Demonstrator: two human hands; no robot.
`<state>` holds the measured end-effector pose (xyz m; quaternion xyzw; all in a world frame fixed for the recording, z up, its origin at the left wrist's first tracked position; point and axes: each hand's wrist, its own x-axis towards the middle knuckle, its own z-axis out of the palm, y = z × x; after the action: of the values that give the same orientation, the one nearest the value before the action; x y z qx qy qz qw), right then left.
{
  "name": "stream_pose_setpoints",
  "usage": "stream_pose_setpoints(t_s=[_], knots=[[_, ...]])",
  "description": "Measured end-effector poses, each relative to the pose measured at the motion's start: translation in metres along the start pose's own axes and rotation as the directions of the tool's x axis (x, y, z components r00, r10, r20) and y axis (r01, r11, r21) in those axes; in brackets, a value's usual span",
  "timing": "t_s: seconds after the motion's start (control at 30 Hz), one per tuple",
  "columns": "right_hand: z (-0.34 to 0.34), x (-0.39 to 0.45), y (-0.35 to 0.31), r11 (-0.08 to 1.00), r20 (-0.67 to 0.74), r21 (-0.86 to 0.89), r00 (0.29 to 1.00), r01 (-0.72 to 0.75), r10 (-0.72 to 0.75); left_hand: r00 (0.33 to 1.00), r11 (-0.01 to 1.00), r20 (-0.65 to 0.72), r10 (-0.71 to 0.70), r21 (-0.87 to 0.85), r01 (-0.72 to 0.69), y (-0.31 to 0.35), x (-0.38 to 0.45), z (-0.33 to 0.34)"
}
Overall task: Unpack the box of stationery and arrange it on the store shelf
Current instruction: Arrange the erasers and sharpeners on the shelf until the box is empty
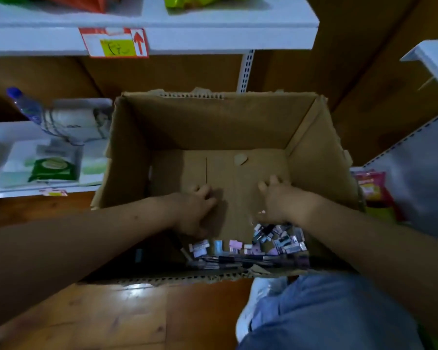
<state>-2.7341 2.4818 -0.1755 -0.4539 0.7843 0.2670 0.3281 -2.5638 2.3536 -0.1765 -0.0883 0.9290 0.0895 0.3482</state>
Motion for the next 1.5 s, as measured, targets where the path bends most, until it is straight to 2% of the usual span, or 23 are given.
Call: stream_pose_setpoints(t_s=[0.1,0.17,0.27,0.33,0.47,0.77,0.87,1.0,1.07,1.2,1.3,1.4,1.5], knots=[[0.011,-0.032,-0.002,0.973,0.091,-0.02,0.969,0.231,-0.228,0.99,0.991,0.121,0.076,-0.117,-0.062,0.008,-0.016,0.002],[0.02,-0.043,-0.004,0.955,0.136,0.034,0.946,0.293,-0.295,0.979,0.971,0.147,0.139,-0.217,-0.105,0.014,-0.021,0.005],[0.029,-0.046,-0.006,0.948,0.19,0.055,0.929,0.313,-0.318,0.966,0.933,0.164,0.199,-0.332,-0.136,0.022,-0.022,0.01],[0.034,-0.047,-0.007,0.942,0.158,0.088,0.929,0.324,-0.335,0.961,0.921,0.176,0.216,-0.363,-0.141,0.024,-0.024,0.013],[0.047,-0.045,-0.014,0.884,-0.03,0.236,0.912,0.404,-0.409,0.958,0.906,0.144,0.247,-0.386,-0.176,0.027,-0.025,0.015],[0.045,-0.045,-0.026,0.852,-0.043,0.156,0.865,0.5,-0.5,0.923,0.924,0.267,0.278,-0.336,-0.181,0.026,-0.021,0.009],[0.047,-0.049,-0.028,0.842,-0.068,0.196,0.864,0.502,-0.499,0.926,0.934,0.265,0.268,-0.307,-0.183,0.026,-0.029,0.008],[0.047,-0.046,-0.035,0.789,0.019,0.401,0.857,0.465,-0.515,0.914,0.949,0.353,0.198,-0.302,-0.089,0.017,-0.042,0.016],[0.052,-0.048,-0.041,0.766,0.063,0.473,0.851,0.435,-0.522,0.926,0.951,0.348,0.149,-0.307,-0.038,0.012,-0.048,0.021],[0.067,-0.054,-0.051,0.77,-0.085,0.425,0.868,0.475,-0.488,0.965,0.975,0.256,0.051,-0.22,0.007,0.018,-0.046,0.027],[0.076,-0.06,-0.058,0.705,-0.166,0.522,0.868,0.48,-0.468,0.963,0.992,0.26,-0.068,-0.089,0.094,0.018,-0.038,0.025],[0.074,-0.054,-0.066,0.712,-0.141,0.538,0.881,0.451,-0.451,0.956,0.99,0.268,-0.118,-0.043,0.134,0.005,-0.028,0.016],[0.07,-0.05,-0.075,0.734,-0.1,0.505,0.876,0.454,-0.473,0.95,0.994,0.298,-0.093,-0.029,0.107,-0.004,-0.018,0.006]])
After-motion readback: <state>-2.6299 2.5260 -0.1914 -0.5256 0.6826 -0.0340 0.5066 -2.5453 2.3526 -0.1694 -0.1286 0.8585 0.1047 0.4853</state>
